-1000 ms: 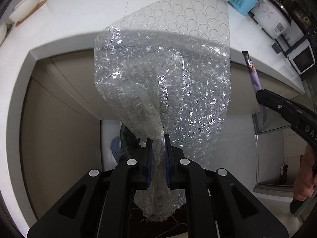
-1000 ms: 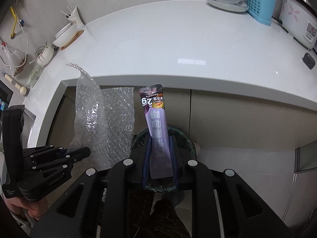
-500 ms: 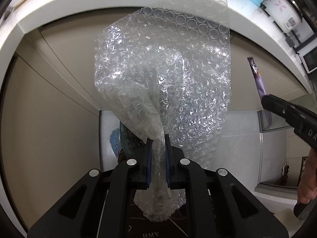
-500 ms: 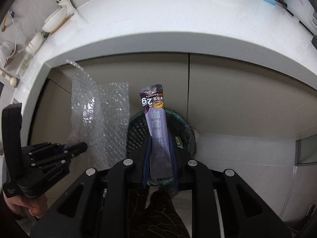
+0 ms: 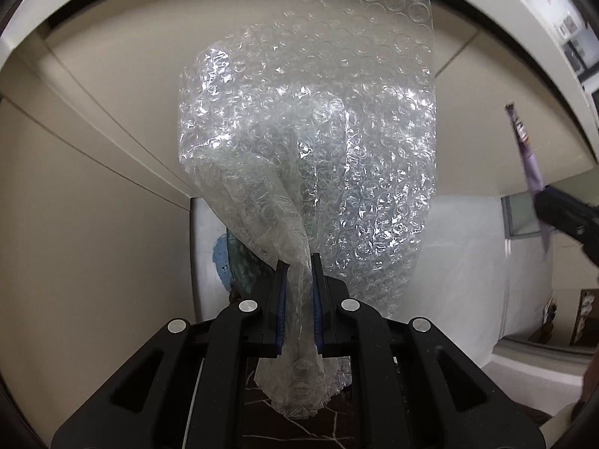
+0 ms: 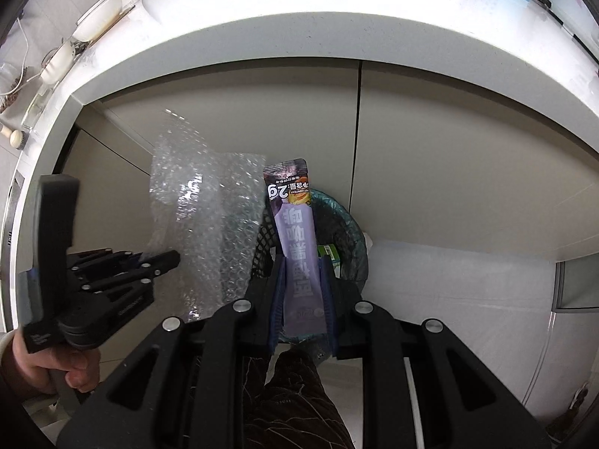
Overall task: Collect trash
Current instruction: 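Carry the bubble wrap and purple stick down over the trash bin, then open the left tool dropping the bubble wrap while the right tool drops the stick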
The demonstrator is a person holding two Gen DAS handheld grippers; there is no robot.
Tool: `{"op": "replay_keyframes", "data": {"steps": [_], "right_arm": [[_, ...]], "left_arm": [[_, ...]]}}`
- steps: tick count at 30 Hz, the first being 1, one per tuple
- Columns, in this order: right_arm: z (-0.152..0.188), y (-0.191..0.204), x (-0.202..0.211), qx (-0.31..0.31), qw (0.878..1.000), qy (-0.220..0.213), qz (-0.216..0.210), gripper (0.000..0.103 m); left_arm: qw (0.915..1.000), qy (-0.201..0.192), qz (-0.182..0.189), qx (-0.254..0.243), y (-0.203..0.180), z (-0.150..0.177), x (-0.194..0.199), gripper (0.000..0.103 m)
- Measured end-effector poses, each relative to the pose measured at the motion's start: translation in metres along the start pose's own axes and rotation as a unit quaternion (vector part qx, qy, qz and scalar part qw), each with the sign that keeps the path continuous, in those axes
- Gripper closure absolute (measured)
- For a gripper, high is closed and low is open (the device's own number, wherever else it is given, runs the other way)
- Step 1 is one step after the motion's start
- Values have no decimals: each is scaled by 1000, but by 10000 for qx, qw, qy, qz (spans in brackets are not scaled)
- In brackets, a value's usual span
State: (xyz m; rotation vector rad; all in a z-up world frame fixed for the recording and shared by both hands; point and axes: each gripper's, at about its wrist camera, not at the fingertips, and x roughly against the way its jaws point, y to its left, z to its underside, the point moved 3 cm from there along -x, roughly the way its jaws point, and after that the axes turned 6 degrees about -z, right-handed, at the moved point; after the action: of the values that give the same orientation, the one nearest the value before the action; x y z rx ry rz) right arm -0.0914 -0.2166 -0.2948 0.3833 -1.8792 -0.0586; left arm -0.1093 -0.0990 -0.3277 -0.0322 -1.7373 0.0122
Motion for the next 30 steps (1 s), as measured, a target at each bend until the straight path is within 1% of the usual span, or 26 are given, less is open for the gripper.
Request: {"op": "replay_keyframes", "data": {"steps": [2, 6, 8, 10, 16, 17, 19, 22, 24, 25, 27, 28, 29, 30], "right_arm": [[3, -6, 2, -17, 10000, 9, 8, 85], [4, -5, -1, -78, 10000, 43, 44, 85], [4, -6, -3, -96, 9999, 79, 72, 85], [4, -4, -4, -106, 9999, 100, 73, 85], [4, -2, -10, -95, 9998, 160, 88, 85], [4, -1, -11, -90, 9998, 169, 82, 85], [3, 2, -14, -85, 9998, 181, 78, 85], [1, 3, -16, -101, 9997, 206, 63, 85], [-1, 5, -17, -96, 9997, 216, 48, 85], [3, -4, -13, -88, 9997, 210, 38, 85], [5, -4, -13, -86, 9997, 218, 9, 85], [4, -4, -14, -88, 9997, 225, -3, 85], [4, -3, -15, -85, 9997, 230, -14, 85], [4, -3, -16, -80, 9997, 234, -30, 85]], "left_arm": [[10000, 45, 16, -68, -4, 0, -3, 92], [9998, 128, -11, -169, -10, -6, -10, 89], [9996, 154, -33, -246, -14, -8, -12, 84], [9994, 178, -42, -288, -17, -9, -14, 83], [9994, 207, -100, -243, -17, -14, -21, 79], [9995, 183, -113, -237, -18, -14, -22, 75], [9995, 159, -128, -228, -18, -11, -22, 69], [9993, 221, -156, -258, -19, -10, -26, 69], [9994, 184, -163, -255, -18, -11, -29, 68], [9995, 158, -145, -245, -18, -12, -28, 67], [9996, 34, -143, -225, -15, -15, -23, 58], [9997, -44, -140, -207, -14, -15, -18, 50], [9997, -114, -132, -189, -15, -13, -15, 45], [9996, -182, -122, -172, -15, -13, -11, 42]]}}
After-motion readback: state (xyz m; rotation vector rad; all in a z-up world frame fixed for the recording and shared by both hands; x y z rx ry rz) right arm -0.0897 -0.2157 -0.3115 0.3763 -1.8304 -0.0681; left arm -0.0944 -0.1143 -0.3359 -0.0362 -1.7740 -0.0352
